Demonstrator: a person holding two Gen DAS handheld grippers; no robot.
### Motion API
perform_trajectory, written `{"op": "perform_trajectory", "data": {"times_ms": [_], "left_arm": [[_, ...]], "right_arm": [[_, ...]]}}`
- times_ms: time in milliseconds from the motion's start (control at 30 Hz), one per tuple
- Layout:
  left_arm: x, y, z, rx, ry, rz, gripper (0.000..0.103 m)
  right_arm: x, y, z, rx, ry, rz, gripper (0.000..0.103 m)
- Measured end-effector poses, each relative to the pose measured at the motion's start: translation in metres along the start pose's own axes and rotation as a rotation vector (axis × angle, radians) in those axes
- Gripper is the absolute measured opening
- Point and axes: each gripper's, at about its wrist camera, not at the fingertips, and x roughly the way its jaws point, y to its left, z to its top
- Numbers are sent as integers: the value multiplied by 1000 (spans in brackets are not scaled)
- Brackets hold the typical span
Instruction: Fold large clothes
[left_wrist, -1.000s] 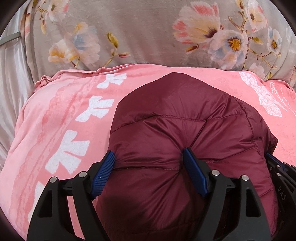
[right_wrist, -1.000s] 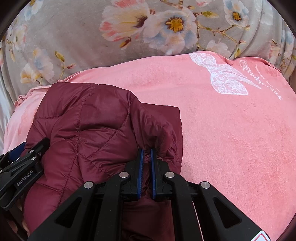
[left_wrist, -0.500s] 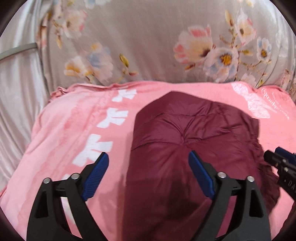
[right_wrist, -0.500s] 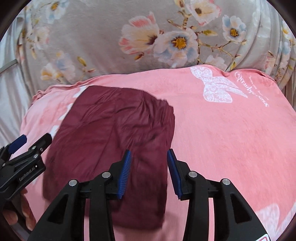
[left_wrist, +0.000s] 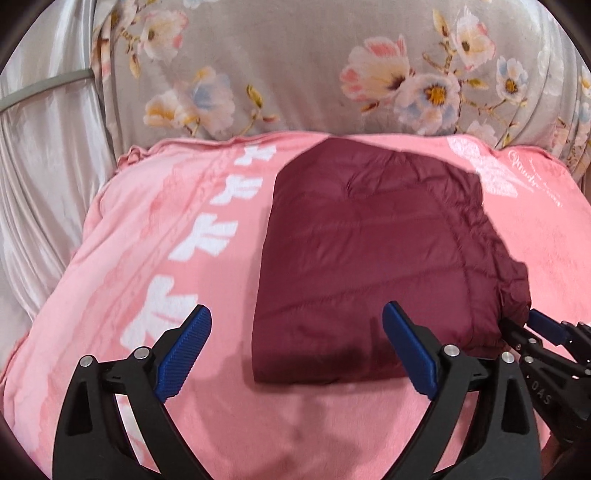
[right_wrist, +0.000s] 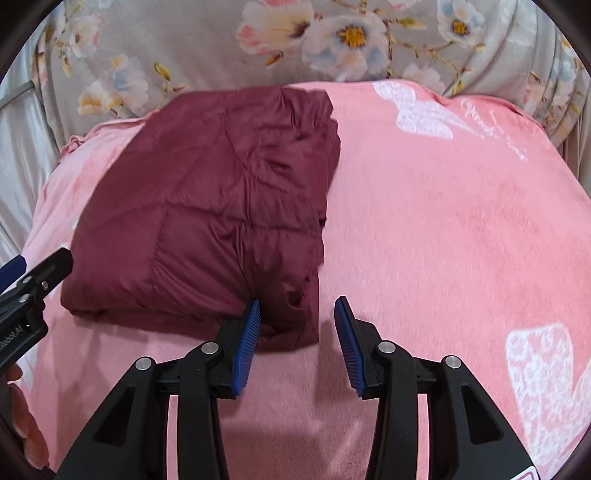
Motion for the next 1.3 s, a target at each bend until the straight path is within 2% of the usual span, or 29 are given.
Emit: {"op": "perform_trajectory", "data": {"times_ms": [133,200,267,433,567,733,1300], "left_arm": [[11,4,-12,-9,50,-1,91],[10,9,-21,-36,52,-12,91],[7,13,-31,-58,49,-18,91],[-9,10,-56,-86,-31,-26,91],[-20,3,-69,-82,-80,-22,92],[-23,0,-72,-90,-76,-16,92],[-23,-7,-76,-65,-72,-6,92]], "right_arm": [[-22,3,-8,-4,-22,6,44],[-35,5,-17,-13,-55,-3,54],[-45,6,-30,-22,-101,-9,58],[-56,9,-55,-67,-186,-36,58],[-64,8,-59,-74,-222,-48,61],[-58,9,-61,-82,-191,-67,61],[-58,19,-68,-112,-202,-98,61]]}}
